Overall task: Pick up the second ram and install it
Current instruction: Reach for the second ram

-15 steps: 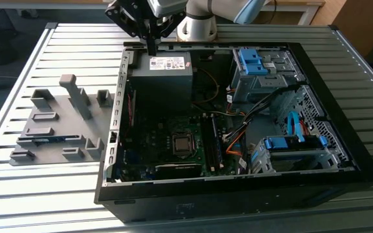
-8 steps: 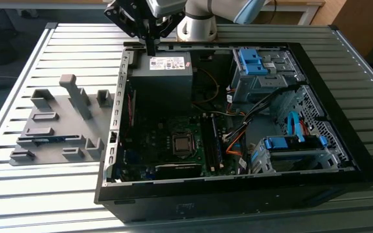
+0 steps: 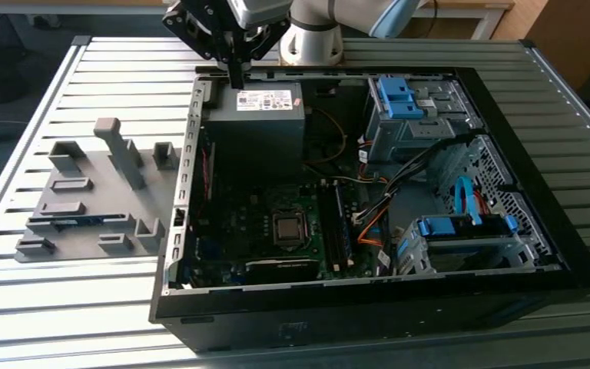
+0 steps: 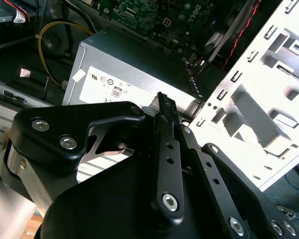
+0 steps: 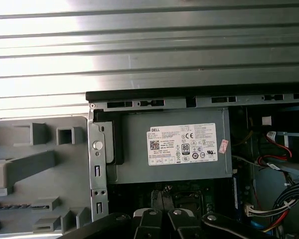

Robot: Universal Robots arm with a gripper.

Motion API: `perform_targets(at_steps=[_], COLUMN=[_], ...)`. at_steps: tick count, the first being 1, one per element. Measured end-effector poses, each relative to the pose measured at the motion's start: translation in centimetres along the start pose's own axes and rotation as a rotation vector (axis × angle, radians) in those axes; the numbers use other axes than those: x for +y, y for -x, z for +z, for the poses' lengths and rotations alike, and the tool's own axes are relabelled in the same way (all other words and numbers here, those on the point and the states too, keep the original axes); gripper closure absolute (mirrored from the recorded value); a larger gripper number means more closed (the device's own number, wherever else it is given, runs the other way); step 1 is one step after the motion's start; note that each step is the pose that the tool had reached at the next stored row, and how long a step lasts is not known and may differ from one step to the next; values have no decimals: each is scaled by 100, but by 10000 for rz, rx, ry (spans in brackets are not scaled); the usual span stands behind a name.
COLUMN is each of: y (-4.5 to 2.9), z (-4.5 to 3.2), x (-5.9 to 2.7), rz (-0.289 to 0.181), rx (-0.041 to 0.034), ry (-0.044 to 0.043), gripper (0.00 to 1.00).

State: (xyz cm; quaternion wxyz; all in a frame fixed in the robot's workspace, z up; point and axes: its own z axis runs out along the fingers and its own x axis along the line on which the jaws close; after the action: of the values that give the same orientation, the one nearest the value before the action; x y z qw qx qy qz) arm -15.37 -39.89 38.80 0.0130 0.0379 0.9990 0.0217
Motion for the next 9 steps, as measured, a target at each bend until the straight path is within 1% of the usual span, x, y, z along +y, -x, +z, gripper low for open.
perform_targets(at_steps=[1, 9], y=[-10, -25], z=[3, 7], x=[-1, -2], rz=[0, 1], rx=[0, 0], ry=[0, 0], gripper=[89, 89])
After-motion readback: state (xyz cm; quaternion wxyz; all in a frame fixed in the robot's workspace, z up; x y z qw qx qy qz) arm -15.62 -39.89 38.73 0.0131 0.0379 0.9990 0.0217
